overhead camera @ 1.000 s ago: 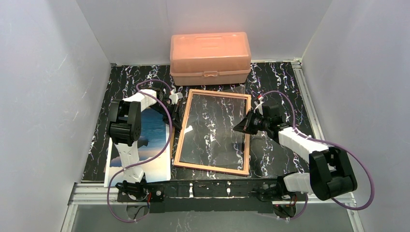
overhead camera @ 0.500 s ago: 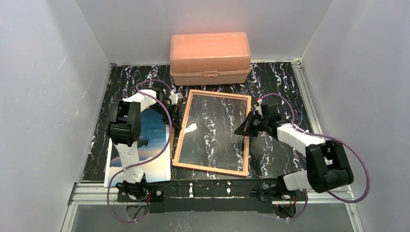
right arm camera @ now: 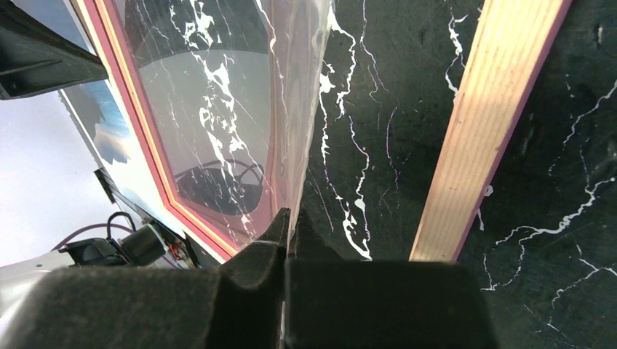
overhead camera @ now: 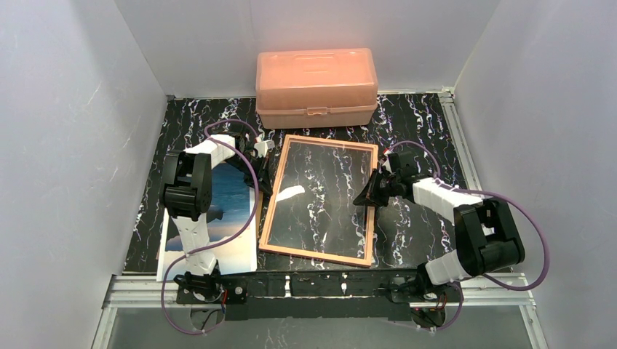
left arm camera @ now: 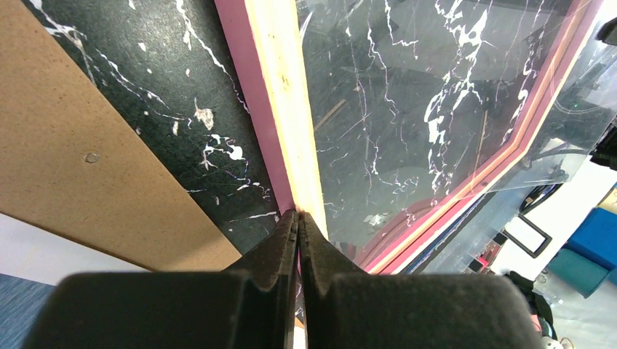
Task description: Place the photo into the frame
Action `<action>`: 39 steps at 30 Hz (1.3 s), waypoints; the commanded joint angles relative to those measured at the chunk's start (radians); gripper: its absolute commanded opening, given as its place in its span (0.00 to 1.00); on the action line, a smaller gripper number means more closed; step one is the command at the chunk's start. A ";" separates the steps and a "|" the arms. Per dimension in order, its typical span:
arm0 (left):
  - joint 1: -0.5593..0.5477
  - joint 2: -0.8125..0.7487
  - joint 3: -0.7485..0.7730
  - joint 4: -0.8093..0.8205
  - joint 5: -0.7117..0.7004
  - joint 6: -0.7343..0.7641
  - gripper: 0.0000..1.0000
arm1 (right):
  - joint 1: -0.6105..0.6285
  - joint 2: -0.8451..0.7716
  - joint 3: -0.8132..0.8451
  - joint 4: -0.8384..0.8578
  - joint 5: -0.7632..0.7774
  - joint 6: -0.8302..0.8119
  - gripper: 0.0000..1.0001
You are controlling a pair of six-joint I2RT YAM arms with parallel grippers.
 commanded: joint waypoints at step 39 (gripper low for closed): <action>-0.015 -0.024 -0.046 -0.002 0.012 0.015 0.00 | 0.019 -0.171 0.061 0.117 -0.213 0.184 0.01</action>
